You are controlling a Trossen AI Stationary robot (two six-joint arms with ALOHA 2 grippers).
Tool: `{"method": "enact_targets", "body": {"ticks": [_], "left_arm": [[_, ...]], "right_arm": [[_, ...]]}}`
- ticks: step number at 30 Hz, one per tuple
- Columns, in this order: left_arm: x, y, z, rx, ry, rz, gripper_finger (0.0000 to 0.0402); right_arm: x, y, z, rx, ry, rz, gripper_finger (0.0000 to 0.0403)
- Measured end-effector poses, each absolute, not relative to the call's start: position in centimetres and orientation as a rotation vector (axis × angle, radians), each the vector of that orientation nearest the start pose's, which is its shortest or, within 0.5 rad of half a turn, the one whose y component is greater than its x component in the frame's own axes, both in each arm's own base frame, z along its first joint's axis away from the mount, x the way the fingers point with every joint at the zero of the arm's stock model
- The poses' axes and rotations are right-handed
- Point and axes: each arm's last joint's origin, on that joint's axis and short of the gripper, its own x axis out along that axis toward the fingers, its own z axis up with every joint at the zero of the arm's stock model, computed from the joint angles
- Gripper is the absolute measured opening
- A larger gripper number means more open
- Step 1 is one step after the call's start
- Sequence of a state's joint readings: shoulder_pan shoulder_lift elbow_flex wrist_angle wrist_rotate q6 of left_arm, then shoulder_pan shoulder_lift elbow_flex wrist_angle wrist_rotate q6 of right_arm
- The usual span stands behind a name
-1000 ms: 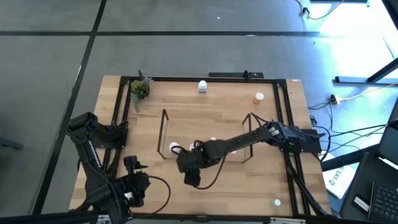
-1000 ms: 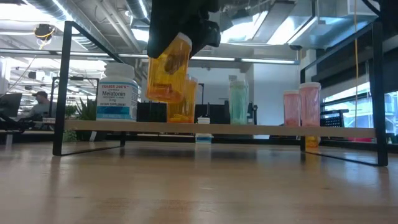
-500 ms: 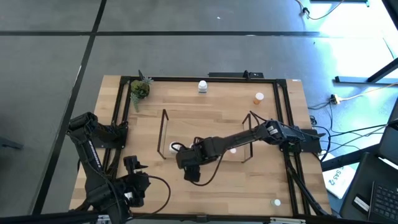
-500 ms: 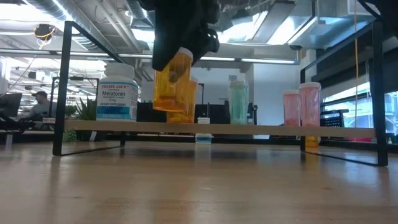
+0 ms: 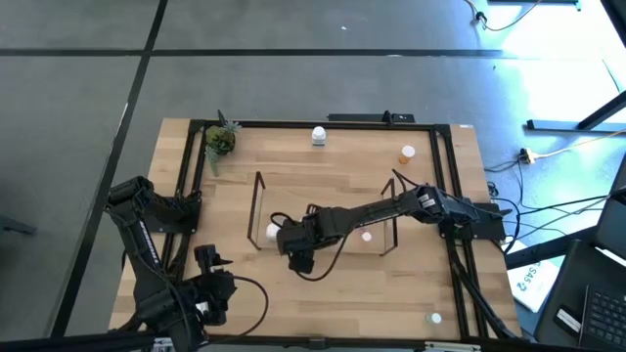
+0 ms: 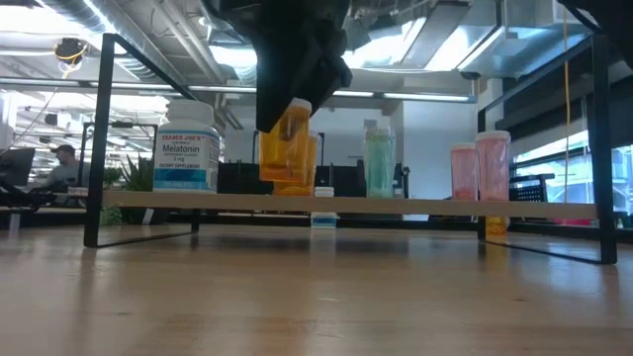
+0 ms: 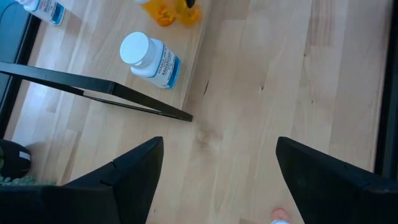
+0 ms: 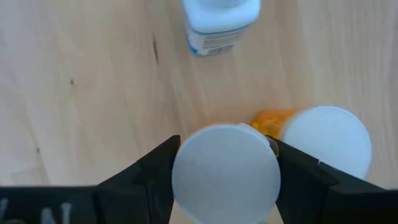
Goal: Pick and place medicine bottles onto shelf by color
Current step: Put the bottom orange pill bottle on the shelf aligned with the other orange pill bottle
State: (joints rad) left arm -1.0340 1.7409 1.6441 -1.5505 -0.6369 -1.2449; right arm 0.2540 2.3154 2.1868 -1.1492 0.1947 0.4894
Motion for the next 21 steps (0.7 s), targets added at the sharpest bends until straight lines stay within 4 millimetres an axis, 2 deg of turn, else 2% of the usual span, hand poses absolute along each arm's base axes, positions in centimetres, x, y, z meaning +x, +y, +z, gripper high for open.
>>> {"method": "enact_targets", "body": {"ticks": [21], "left_arm": [[17.2,-25.5,30.9,0.112,1.004,0.374,0.0306]], "right_arm": [[46.2,8.2,23.3,0.025,1.258,-0.388,0.0216]]}}
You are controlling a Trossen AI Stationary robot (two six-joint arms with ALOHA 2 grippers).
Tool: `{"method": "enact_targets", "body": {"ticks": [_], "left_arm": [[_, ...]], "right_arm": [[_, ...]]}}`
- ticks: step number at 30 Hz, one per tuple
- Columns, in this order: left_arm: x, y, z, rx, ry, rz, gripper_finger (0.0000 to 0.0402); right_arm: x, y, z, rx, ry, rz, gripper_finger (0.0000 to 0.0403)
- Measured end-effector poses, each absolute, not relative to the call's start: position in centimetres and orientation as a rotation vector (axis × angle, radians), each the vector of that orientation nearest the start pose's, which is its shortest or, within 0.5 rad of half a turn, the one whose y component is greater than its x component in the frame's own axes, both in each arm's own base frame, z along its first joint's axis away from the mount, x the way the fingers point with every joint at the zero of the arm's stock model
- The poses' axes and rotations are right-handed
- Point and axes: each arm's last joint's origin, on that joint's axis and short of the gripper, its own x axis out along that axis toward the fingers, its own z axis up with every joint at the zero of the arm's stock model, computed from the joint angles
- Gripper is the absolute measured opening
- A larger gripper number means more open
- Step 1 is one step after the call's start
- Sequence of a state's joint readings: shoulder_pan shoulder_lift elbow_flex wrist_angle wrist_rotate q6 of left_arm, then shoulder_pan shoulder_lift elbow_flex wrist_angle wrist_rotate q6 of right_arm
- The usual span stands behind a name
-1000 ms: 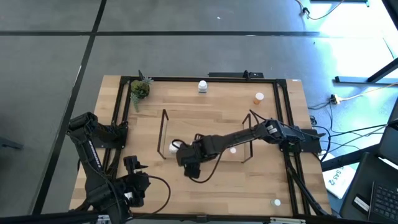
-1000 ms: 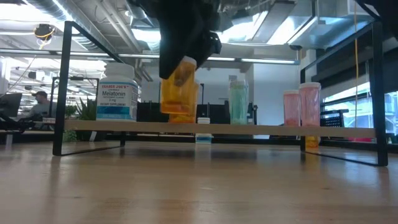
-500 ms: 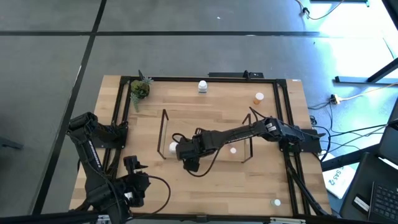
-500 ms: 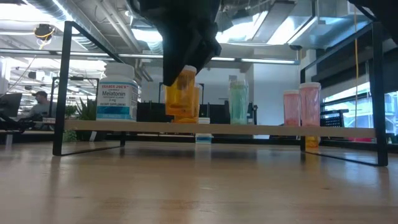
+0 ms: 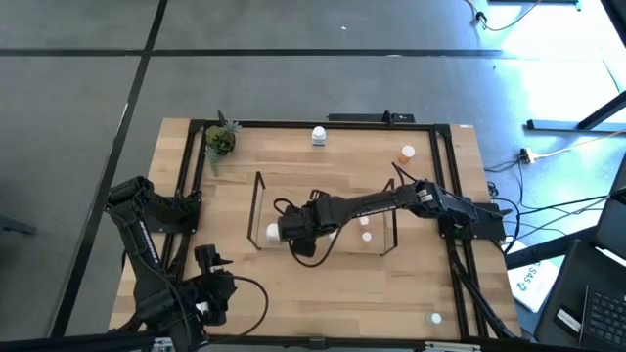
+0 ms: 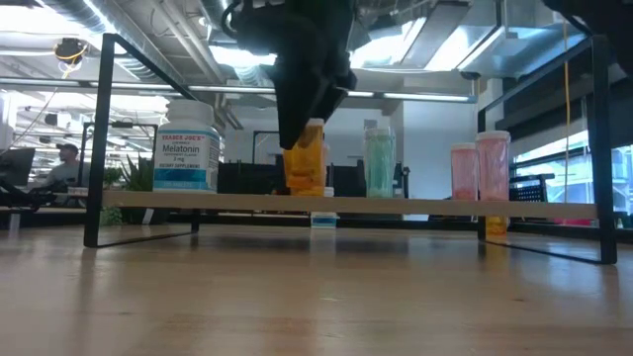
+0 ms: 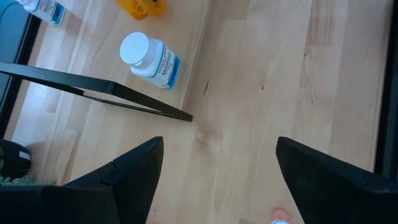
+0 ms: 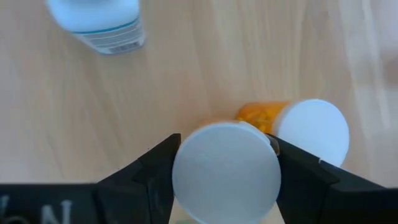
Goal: Pick and place medicine bottles onto shelf by color
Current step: Put the bottom orange pill bottle on the shelf aligned with the other orange pill bottle
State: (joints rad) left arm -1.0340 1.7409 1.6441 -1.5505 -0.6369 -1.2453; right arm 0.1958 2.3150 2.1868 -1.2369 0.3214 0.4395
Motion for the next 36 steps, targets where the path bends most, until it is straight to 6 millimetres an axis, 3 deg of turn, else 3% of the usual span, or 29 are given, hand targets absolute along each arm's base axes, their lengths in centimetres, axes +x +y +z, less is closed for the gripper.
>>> {"method": "enact_targets", "body": {"ticks": [13,23,36], "left_arm": [[17.2,-25.5,30.9,0.112,1.003,0.374,0.0306],[17.2,-25.5,30.9,0.113,1.003,0.374,0.0306],[17.2,-25.5,30.9,0.112,1.003,0.374,0.0306]], "right_arm": [[46.4,6.5,23.3,0.007,1.268,-0.413,0.0217],[46.1,8.1,23.2,0.017,1.293,-0.319,0.0218],[46.2,8.1,23.2,0.068,1.311,-0.245,0.0218]]}}
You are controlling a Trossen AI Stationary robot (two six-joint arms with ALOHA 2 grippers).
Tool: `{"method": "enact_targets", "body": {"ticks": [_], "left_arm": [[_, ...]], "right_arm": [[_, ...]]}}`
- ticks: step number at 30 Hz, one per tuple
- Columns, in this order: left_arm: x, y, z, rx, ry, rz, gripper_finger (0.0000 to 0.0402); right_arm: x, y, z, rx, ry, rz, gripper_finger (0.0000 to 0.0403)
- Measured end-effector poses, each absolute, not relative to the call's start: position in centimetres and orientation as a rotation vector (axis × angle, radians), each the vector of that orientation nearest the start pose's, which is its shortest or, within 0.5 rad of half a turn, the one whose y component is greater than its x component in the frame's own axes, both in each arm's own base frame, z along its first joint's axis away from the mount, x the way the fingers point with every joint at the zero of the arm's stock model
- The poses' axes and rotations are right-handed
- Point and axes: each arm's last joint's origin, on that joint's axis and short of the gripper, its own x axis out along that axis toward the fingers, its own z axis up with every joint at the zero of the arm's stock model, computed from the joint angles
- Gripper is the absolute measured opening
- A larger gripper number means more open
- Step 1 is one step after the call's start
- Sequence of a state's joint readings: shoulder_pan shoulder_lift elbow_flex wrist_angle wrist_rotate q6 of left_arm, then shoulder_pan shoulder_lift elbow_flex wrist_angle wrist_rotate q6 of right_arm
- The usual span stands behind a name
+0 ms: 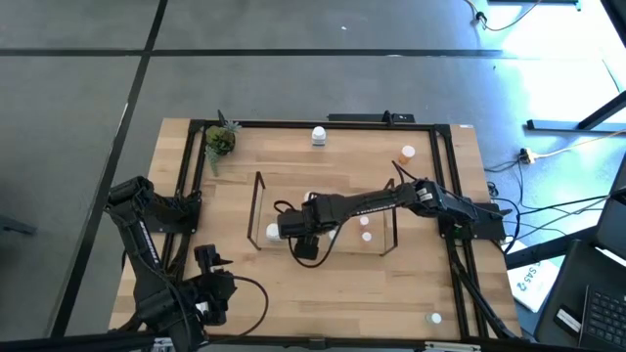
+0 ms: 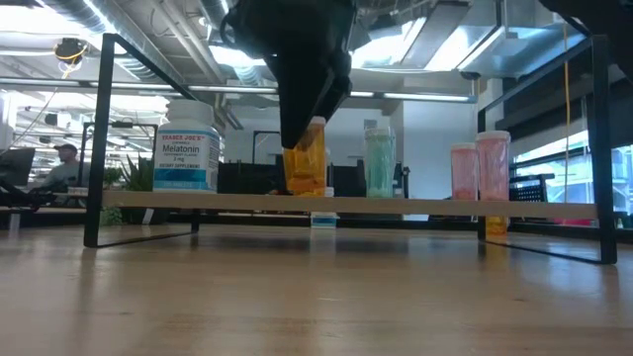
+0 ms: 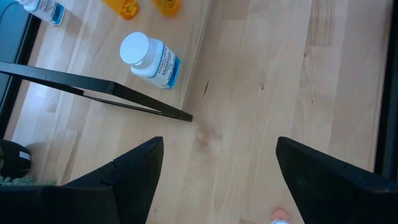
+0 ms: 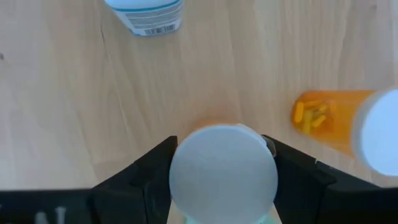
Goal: Pick and place medicine bottles onto shelf by color
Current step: Put the bottom orange pill bottle on the shelf aligned with the other orange pill bottle
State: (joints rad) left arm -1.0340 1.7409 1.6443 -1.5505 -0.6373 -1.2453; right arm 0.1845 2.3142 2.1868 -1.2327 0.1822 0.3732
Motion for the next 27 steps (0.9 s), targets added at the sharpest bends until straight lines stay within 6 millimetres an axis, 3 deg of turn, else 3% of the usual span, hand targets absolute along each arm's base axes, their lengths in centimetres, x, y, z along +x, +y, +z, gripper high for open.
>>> {"method": "enact_targets", "body": {"ticks": [27], "left_arm": [[17.22,-25.57,30.89,0.106,1.001,0.373,0.0306]], "right_arm": [[46.52,8.10,23.28,0.037,1.285,-0.222,0.0218]]}}
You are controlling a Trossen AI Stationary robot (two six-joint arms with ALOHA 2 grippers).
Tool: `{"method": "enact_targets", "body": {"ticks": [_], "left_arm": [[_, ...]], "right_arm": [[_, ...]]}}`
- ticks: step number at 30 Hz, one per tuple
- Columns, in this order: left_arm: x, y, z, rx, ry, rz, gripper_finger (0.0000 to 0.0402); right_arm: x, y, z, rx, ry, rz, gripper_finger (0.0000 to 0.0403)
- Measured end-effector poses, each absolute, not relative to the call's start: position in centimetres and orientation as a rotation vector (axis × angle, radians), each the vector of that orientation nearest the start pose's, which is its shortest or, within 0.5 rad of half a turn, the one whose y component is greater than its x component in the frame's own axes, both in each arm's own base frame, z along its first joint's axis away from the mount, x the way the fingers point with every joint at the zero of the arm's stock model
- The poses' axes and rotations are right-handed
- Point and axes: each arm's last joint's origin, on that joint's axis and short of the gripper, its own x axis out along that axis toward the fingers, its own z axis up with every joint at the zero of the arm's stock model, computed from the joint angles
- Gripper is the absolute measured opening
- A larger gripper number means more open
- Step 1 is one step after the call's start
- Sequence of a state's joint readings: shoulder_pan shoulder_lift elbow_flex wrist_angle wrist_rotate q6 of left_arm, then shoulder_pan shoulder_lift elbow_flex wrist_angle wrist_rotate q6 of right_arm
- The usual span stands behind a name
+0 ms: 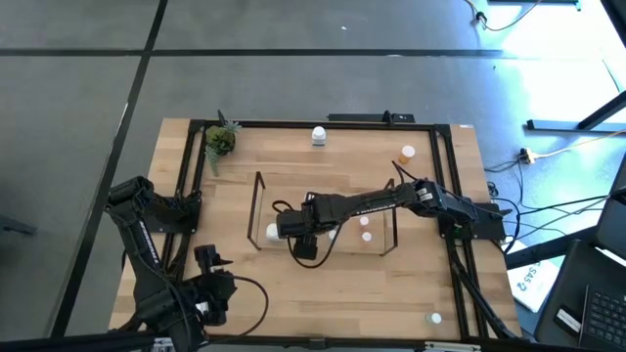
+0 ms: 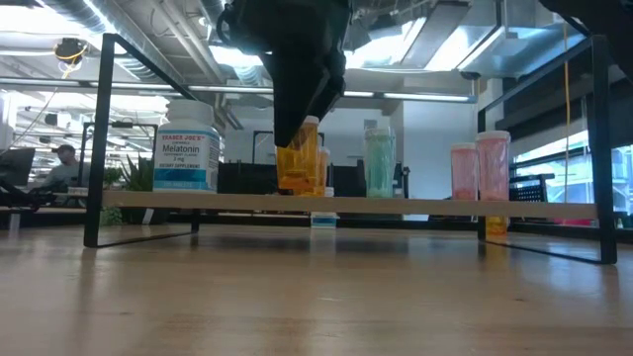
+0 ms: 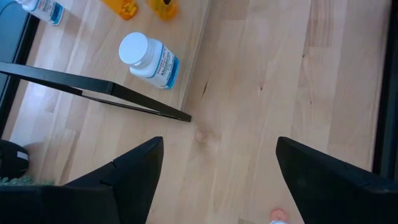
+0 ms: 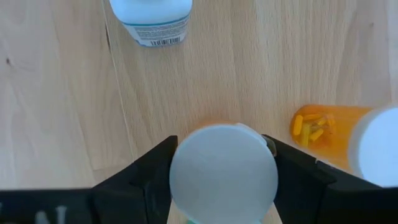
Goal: Pick and place medicine bottles onto shelf by color
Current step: Put the bottom orange pill bottle on the shelf aligned with the other orange pill bottle
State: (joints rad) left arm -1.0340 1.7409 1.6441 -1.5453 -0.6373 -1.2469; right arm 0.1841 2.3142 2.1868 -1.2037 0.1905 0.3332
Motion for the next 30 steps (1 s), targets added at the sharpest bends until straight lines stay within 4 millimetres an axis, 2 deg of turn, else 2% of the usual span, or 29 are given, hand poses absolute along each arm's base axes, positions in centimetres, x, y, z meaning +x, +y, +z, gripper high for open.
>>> {"method": "enact_targets", "body": {"ticks": [9,19,30], "left_arm": [[17.3,-25.7,30.9,0.095,0.997,0.367,0.0306],[17.3,-25.7,30.9,0.095,0.997,0.367,0.0306],[17.3,-25.7,30.9,0.095,0.996,0.366,0.0306]], "right_arm": [[46.5,8.1,23.3,0.038,1.285,-0.223,0.0214],[46.6,7.6,23.3,0.041,1.289,-0.229,0.0260],[46.3,7.1,23.2,0.041,1.322,-0.246,0.0263]]}}
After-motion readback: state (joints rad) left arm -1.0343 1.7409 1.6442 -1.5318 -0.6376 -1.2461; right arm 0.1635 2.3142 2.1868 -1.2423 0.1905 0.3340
